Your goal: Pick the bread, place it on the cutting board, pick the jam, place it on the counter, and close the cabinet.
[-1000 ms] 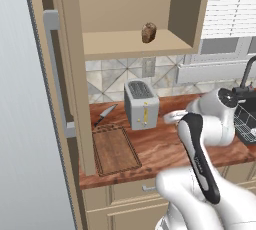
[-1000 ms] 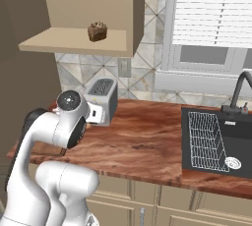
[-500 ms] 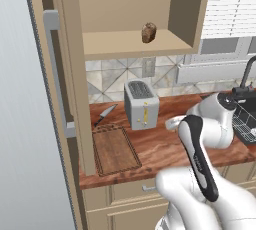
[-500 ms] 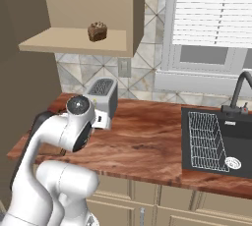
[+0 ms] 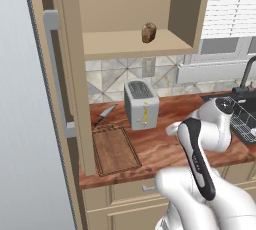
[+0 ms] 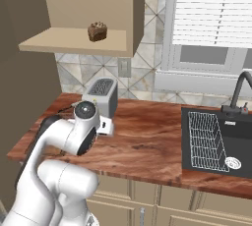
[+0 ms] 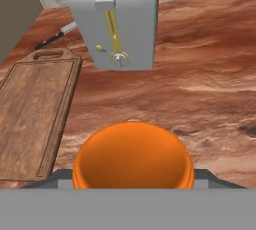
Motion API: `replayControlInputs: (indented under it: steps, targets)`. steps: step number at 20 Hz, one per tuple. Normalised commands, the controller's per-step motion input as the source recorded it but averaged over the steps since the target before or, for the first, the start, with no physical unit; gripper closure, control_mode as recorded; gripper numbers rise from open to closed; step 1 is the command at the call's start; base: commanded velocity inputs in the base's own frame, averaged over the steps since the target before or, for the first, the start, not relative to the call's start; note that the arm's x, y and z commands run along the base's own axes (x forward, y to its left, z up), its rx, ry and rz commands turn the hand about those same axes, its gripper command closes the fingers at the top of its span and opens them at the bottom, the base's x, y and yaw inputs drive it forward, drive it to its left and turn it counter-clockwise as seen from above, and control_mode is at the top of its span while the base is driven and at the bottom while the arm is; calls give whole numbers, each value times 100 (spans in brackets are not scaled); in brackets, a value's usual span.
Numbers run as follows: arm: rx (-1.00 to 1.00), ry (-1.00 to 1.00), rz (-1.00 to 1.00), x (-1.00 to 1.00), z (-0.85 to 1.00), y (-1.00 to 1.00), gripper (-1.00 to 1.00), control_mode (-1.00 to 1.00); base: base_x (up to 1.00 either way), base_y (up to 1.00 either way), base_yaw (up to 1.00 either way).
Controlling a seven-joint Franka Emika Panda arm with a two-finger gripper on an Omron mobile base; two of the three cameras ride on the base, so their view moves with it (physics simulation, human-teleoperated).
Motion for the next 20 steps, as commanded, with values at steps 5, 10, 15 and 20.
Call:
replayControlInputs:
  steps: [5, 10, 15, 20]
  targets:
    - [0, -4, 0, 0, -46, -11, 100, -100, 0, 0, 0]
    - [0, -6, 0, 0, -42, -11, 100, -100, 0, 0, 0]
    - [0, -5, 0, 8, -40, -9, 100, -100, 0, 0, 0]
    - [0, -6, 0, 14, -38, -6, 100, -100, 0, 0, 0]
